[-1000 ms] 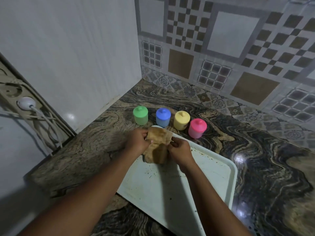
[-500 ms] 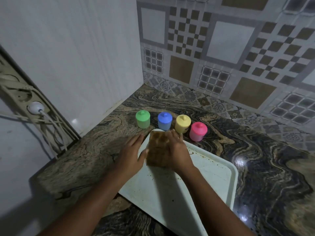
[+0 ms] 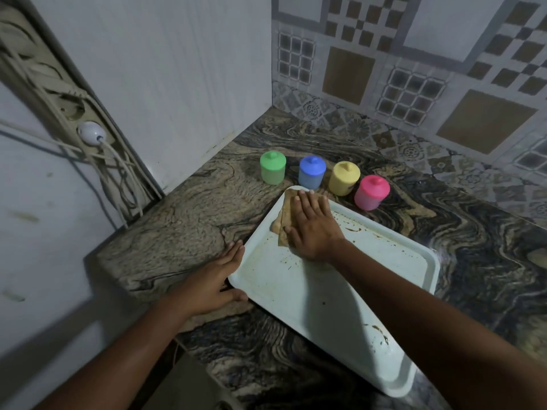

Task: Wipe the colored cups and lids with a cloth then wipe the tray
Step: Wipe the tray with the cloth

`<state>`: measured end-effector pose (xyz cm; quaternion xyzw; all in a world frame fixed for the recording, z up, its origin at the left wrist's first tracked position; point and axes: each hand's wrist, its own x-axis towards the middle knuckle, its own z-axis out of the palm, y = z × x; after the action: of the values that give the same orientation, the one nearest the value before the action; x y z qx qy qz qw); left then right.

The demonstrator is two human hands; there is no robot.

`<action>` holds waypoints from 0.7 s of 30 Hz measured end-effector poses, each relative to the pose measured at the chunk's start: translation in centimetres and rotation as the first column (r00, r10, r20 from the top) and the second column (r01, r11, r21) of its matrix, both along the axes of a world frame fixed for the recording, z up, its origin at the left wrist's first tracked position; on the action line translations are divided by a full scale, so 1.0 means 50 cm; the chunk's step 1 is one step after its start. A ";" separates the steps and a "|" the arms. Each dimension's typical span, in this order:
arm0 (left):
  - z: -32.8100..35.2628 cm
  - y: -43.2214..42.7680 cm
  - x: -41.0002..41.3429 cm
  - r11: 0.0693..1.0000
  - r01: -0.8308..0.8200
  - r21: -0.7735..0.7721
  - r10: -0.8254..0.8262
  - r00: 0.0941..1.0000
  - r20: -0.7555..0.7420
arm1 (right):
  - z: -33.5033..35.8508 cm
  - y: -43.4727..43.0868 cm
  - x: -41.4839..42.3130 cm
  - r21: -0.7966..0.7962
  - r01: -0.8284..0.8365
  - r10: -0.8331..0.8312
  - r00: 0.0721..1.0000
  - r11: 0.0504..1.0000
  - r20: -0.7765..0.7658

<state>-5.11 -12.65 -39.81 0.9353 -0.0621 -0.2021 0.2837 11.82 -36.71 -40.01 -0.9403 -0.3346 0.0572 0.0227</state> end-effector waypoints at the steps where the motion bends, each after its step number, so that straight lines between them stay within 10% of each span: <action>1: 0.002 0.003 0.001 1.000 0.003 0.006 -0.003 1.000 0.006 | -0.002 -0.002 0.003 0.015 0.012 -0.011 0.999 1.000 -0.030; 21: 0.008 -0.006 0.005 0.981 0.054 0.188 -0.069 0.995 0.075 | -0.030 0.026 -0.138 0.295 -0.205 0.274 0.938 0.933 -0.213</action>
<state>-4.88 -12.94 -39.43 0.9628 -0.0835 -0.1774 0.1861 4.91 -35.40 -41.51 -0.8654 -0.4465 0.1321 0.1850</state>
